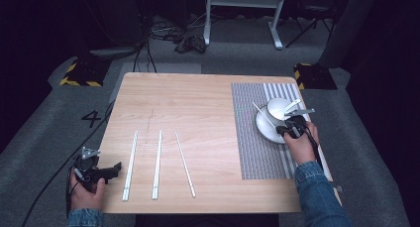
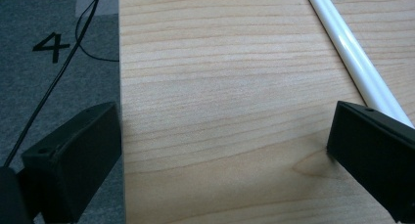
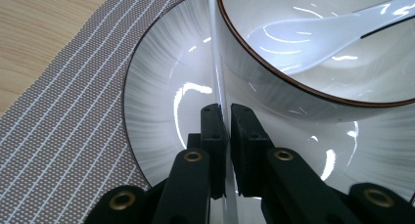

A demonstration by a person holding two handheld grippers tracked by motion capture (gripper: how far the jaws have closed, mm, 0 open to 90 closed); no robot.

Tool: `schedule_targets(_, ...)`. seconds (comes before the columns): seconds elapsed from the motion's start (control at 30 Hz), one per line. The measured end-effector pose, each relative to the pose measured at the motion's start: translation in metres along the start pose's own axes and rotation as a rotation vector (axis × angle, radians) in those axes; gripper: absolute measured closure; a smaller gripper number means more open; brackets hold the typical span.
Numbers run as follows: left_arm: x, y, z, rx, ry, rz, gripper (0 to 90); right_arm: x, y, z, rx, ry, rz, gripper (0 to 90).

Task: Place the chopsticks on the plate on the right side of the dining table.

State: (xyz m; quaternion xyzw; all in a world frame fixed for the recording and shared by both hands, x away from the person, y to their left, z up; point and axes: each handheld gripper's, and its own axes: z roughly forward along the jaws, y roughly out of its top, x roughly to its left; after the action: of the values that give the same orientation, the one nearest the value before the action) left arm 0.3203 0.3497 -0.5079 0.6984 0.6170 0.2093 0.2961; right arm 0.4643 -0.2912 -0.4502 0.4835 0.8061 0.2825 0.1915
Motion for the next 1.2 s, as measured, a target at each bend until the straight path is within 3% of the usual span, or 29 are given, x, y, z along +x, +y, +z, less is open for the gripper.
schedule_targets(0.1, 0.000, 0.000, 0.000, 0.000, 0.000, 0.000, 0.1, -0.001, -0.002, 0.001, -0.007, -0.009, 0.002, 82.9)
schedule_targets(0.3, 0.000, 0.000, 0.000, -0.002, 0.003, 0.002, 0.1, -0.001, -0.004, -0.008, -0.051, -0.041, 0.009, 66.3)
schedule_targets(0.5, 0.000, 0.000, 0.000, 0.001, -0.001, -0.001, 0.1, -0.002, -0.011, -0.030, -0.111, -0.064, 0.029, 53.9)
schedule_targets(0.7, 0.001, 0.000, 0.000, 0.008, -0.006, 0.001, 0.0, -0.001, -0.026, -0.058, -0.163, -0.072, 0.025, 52.4)
schedule_targets(0.93, 0.002, 0.001, 0.000, 0.010, -0.008, -0.001, 0.0, -0.002, -0.049, -0.068, -0.138, -0.067, 0.040, 51.1)
schedule_targets(1.2, 0.001, 0.001, 0.000, 0.008, -0.009, -0.004, 0.0, -0.006, -0.068, -0.047, -0.085, -0.056, 0.076, 52.6)
